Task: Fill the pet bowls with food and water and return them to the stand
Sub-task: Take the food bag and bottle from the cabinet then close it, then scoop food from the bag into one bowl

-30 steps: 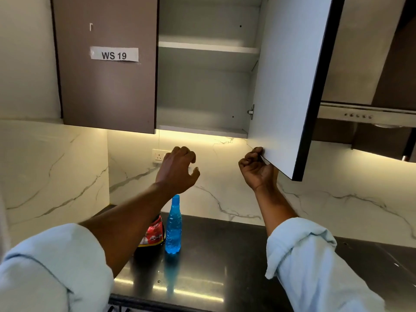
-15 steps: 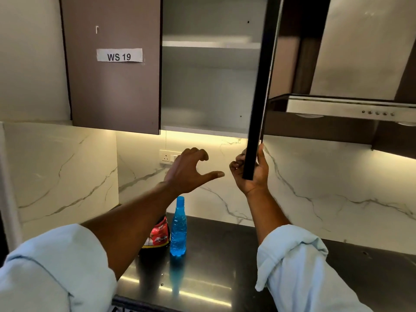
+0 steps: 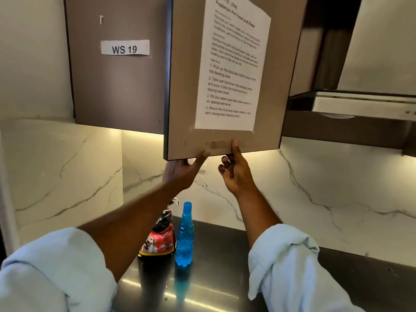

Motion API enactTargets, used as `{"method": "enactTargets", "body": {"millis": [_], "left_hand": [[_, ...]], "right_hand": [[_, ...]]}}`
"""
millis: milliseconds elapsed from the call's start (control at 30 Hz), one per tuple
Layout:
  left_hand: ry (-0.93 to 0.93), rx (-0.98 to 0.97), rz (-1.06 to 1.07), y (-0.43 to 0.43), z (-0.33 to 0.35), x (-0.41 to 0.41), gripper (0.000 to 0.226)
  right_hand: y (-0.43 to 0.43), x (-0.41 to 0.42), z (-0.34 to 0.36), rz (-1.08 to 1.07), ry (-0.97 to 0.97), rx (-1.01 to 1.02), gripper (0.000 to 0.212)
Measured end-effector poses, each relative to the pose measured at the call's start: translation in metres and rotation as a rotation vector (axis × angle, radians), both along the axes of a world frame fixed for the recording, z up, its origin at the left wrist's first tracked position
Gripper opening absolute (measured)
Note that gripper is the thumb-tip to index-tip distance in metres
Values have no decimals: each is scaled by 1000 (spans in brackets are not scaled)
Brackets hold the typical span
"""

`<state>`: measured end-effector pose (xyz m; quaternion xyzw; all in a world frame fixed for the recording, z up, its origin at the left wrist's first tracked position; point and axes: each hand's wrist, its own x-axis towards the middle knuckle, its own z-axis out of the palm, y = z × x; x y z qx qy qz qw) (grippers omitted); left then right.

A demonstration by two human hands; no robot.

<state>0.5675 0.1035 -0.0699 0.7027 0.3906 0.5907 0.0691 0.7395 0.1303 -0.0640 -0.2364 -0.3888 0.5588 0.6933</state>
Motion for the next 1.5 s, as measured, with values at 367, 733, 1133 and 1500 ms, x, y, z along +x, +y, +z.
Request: {"method": "enactTargets", "body": {"millis": [367, 733, 1133, 1500], "left_hand": [[-222, -393, 68, 120, 8, -47, 87], [-75, -396, 146, 219, 13, -46, 132], [-134, -266, 28, 272, 1, -27, 74], [-103, -253, -8, 268, -1, -43, 87]], "right_hand": [[100, -41, -1, -264, -192, 0, 32], [171, -47, -6, -529, -303, 0, 46], [205, -41, -13, -743, -461, 18, 64], [197, -59, -24, -1198, -827, 29, 59]]}}
